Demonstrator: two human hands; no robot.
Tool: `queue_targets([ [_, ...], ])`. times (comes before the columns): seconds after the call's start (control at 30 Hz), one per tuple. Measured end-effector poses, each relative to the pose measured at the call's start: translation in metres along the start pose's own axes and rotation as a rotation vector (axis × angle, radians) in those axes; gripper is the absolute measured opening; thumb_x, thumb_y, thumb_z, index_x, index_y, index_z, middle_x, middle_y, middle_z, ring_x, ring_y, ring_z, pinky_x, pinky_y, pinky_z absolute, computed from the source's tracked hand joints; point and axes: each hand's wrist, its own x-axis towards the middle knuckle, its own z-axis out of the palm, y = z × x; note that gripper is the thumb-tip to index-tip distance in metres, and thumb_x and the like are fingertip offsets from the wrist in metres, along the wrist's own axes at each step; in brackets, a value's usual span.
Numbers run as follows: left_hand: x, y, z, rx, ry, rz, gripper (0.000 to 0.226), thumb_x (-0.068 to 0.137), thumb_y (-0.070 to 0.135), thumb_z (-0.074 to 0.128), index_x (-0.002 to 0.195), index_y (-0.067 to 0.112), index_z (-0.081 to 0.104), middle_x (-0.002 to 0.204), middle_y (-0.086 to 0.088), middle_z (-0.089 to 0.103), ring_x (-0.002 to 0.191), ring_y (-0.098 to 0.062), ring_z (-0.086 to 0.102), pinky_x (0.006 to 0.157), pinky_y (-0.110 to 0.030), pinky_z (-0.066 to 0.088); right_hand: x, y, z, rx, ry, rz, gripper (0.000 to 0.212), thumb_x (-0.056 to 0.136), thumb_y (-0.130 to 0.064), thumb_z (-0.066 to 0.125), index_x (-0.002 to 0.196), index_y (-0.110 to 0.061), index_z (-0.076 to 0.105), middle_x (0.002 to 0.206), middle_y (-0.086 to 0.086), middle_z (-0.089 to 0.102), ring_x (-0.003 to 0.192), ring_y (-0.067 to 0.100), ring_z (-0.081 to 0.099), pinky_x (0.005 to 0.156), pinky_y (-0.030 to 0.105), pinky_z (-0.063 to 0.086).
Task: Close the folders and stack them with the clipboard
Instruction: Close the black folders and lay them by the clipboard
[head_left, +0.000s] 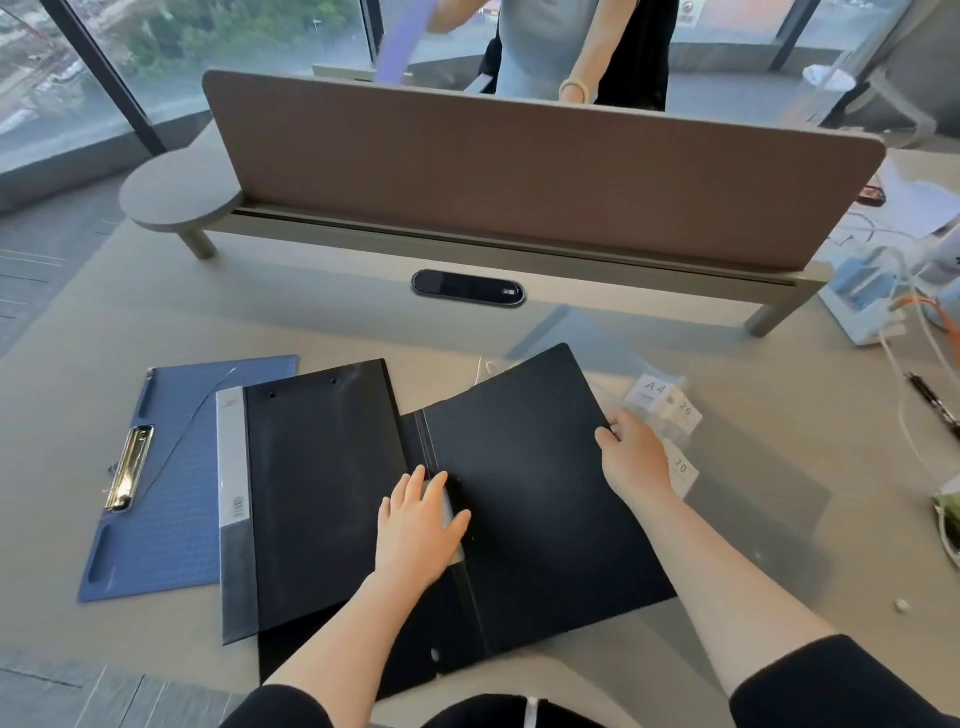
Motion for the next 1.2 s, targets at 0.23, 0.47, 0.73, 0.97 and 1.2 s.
queue_targets([
  [0.23, -0.004, -0.002, -0.013, -0.071, 0.115, -0.076, 0.060, 0.102, 0.051, 0.034, 0.154, 0.020, 0.033, 0.164, -0.005, 0.026, 0.153, -0.025, 0.016, 0.123, -0.044, 0.017, -0.008, -0.017, -0.024, 0.176, 0.012, -0.079, 0.016, 0.093, -0.016, 0.045, 0.089, -0.016, 0.060, 0.073, -0.005, 0.059, 0.070, 0.020, 0.052, 0.068, 0.035, 0.040],
  [0.47, -0.006, -0.001, -0.026, -0.007, 0.139, -0.106, 0.052, 0.102, 0.048, 0.034, 0.150, 0.029, 0.038, 0.165, -0.006, 0.022, 0.152, -0.030, 0.016, 0.122, -0.047, 0.019, -0.015, -0.029, -0.055, 0.281, 0.035, -0.098, 0.020, 0.093, -0.015, 0.047, 0.086, -0.022, 0.065, 0.082, -0.003, 0.063, 0.076, 0.024, 0.057, 0.073, 0.036, 0.047],
  [0.73, -0.010, 0.019, -0.037, -0.068, 0.221, -0.094, 0.053, 0.102, 0.045, 0.039, 0.150, 0.021, 0.040, 0.163, -0.010, 0.027, 0.150, -0.031, 0.020, 0.120, -0.045, 0.023, -0.018, -0.038, -0.097, 0.319, 0.142, -0.089, 0.018, 0.095, -0.016, 0.049, 0.097, -0.014, 0.067, 0.099, 0.009, 0.070, 0.095, 0.034, 0.065, 0.087, 0.048, 0.054],
  [0.97, -0.015, 0.084, -0.063, -0.497, 0.143, 0.054, 0.066, 0.097, 0.053, 0.049, 0.155, 0.031, 0.027, 0.167, 0.001, 0.014, 0.153, -0.020, 0.008, 0.120, -0.044, 0.020, -0.030, -0.044, -0.120, 0.397, 0.216, -0.107, 0.016, 0.092, -0.016, 0.052, 0.093, -0.015, 0.069, 0.095, 0.007, 0.072, 0.094, 0.033, 0.065, 0.085, 0.043, 0.054],
  [1.2, -0.019, 0.121, -0.081, -0.743, 0.055, 0.064, 0.081, 0.087, 0.062, 0.058, 0.156, 0.040, 0.022, 0.168, 0.000, 0.011, 0.154, -0.019, -0.002, 0.120, -0.046, 0.015, -0.039, -0.040, -0.163, 0.487, 0.317, -0.110, 0.017, 0.090, -0.015, 0.055, 0.095, -0.017, 0.071, 0.096, 0.004, 0.073, 0.092, 0.026, 0.067, 0.079, 0.037, 0.054],
])
